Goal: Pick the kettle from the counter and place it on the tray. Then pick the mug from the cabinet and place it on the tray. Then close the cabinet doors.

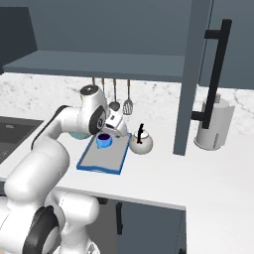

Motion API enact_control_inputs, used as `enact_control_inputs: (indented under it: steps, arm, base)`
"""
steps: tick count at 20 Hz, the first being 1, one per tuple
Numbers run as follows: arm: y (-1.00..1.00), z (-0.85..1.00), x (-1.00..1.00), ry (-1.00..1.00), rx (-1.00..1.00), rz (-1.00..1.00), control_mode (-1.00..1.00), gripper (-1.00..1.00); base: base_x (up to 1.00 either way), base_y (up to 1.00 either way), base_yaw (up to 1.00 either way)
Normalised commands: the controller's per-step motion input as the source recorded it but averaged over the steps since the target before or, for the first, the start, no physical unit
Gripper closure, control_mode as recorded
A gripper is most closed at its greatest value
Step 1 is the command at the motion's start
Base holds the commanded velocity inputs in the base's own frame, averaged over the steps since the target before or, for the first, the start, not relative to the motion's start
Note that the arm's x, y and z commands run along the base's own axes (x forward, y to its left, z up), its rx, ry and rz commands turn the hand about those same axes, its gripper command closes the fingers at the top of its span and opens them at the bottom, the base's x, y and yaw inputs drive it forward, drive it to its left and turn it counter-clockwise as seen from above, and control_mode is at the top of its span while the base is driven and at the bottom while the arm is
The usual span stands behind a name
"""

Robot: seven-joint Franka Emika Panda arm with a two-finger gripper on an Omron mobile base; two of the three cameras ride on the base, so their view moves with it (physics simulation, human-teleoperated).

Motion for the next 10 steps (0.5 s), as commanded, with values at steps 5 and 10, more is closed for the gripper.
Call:
enact_control_inputs:
  steps: [5,10]
  arm:
    - [-0.5,-0.32,-0.1,-0.1,0.03,0.02,-1.0,-1.0]
    - [-0.56,-0.02,0.0,-0.06,0.07,0.06,-1.0,-1.0]
  base:
    - [0.0,0.0,0.0]
    - [0.0,0.0,0.0]
